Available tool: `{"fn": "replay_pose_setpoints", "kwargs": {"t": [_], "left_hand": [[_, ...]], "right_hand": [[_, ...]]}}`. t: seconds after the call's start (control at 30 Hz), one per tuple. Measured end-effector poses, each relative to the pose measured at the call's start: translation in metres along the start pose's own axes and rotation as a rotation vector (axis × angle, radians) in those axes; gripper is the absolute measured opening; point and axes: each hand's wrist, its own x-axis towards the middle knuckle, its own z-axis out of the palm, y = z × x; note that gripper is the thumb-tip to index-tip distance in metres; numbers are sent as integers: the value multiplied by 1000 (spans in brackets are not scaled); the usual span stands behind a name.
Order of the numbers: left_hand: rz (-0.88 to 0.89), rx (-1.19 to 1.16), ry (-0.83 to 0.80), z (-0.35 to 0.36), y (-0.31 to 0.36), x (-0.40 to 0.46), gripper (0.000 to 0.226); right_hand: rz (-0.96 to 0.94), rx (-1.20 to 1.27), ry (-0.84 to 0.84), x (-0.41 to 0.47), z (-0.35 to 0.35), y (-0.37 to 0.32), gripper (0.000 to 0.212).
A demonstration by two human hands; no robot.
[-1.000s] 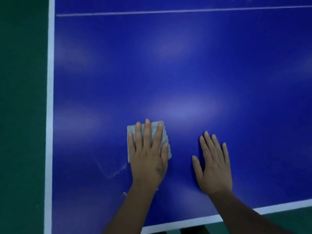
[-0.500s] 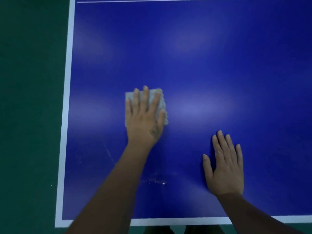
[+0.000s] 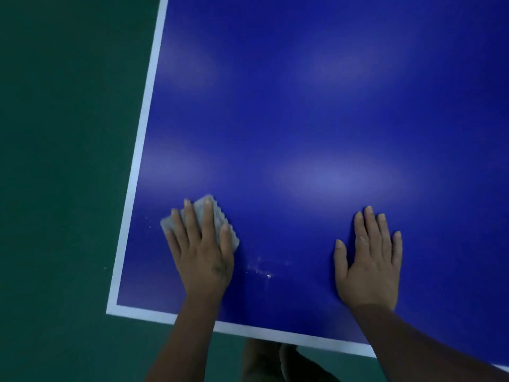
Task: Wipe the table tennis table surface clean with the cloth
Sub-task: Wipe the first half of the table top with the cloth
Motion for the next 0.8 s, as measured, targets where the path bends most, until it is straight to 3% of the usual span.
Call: {"fn": "replay_pose_setpoints", "kwargs": {"t": [0.17, 0.43, 0.6, 0.8], "left_hand": [[3, -23, 59, -1, 6, 54, 64], [-64, -30, 36, 7, -13, -53, 63], [-160, -35, 32, 8, 13, -32, 66], [71, -87, 50, 15, 91, -12, 64]], "right_hand": [[-15, -29, 1, 0, 2, 0, 71], [-24, -29, -5, -4, -1, 1, 71], [-14, 65, 9, -16, -3, -1, 67], [4, -13, 42, -62, 4, -4, 66]]}}
